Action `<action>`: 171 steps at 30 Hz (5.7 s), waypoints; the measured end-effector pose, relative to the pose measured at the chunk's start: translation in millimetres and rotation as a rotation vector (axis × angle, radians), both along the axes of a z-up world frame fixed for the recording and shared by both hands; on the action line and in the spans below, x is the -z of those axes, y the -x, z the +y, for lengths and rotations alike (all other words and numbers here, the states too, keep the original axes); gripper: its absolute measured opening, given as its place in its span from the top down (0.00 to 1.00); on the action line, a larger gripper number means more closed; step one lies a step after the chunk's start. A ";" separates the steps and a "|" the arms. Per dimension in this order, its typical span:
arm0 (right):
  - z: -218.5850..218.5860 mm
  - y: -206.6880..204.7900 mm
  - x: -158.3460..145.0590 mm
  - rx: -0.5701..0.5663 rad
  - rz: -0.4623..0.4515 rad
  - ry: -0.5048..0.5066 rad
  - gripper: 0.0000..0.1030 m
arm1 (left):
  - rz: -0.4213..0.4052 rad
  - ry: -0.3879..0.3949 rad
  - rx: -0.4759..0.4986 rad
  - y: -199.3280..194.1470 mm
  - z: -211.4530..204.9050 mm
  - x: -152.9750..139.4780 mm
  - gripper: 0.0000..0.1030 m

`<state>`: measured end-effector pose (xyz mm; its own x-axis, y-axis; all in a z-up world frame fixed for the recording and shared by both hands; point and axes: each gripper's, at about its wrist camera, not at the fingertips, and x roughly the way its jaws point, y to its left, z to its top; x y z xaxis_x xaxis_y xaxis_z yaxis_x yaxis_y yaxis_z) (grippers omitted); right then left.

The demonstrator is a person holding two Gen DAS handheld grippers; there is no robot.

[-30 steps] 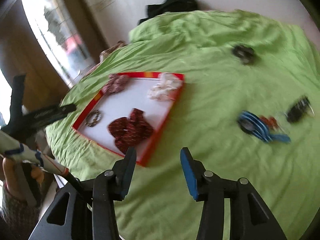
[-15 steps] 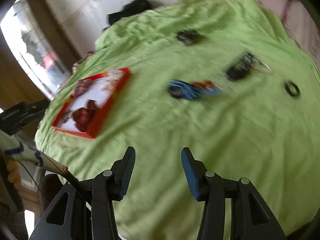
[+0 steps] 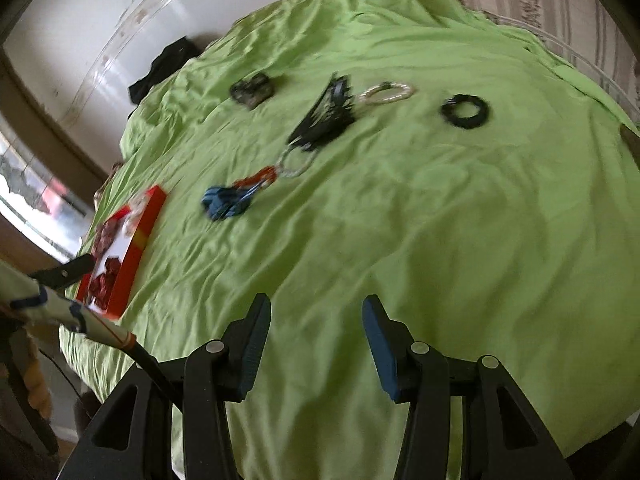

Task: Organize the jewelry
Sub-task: 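Move both open tools back to the remaining accessories, then grasp the blue striped headband with the left tool while the right tool grasps the black claw clip, then carry the headband and claw clip into the red tray and open both tools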

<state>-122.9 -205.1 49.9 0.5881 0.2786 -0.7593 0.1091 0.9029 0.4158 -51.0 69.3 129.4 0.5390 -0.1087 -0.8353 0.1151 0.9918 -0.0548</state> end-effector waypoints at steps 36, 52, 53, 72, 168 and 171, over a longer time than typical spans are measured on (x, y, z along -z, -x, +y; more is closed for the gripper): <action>-24.1 -186.1 4.6 0.071 -0.012 -0.065 0.36 | 0.124 0.135 0.225 -145.1 -43.6 94.8 0.55; -19.1 -226.7 30.1 0.084 0.102 -0.127 0.79 | 0.126 0.213 0.260 -143.9 -47.8 87.3 0.87; -20.5 -223.6 28.7 0.084 0.090 -0.131 0.83 | 0.124 0.232 0.255 -142.7 -46.0 83.0 0.88; -16.2 -123.4 -41.1 0.037 -0.053 -0.135 0.96 | -0.042 0.352 0.137 -44.4 6.2 -19.5 0.96; 305.6 -165.1 -45.9 -0.444 -0.053 0.218 0.52 | -0.229 0.423 -0.404 -110.4 303.1 38.6 0.36; 271.4 -137.8 -34.8 -0.398 -0.012 0.250 0.52 | -0.238 0.373 -0.413 -106.3 297.6 38.2 0.36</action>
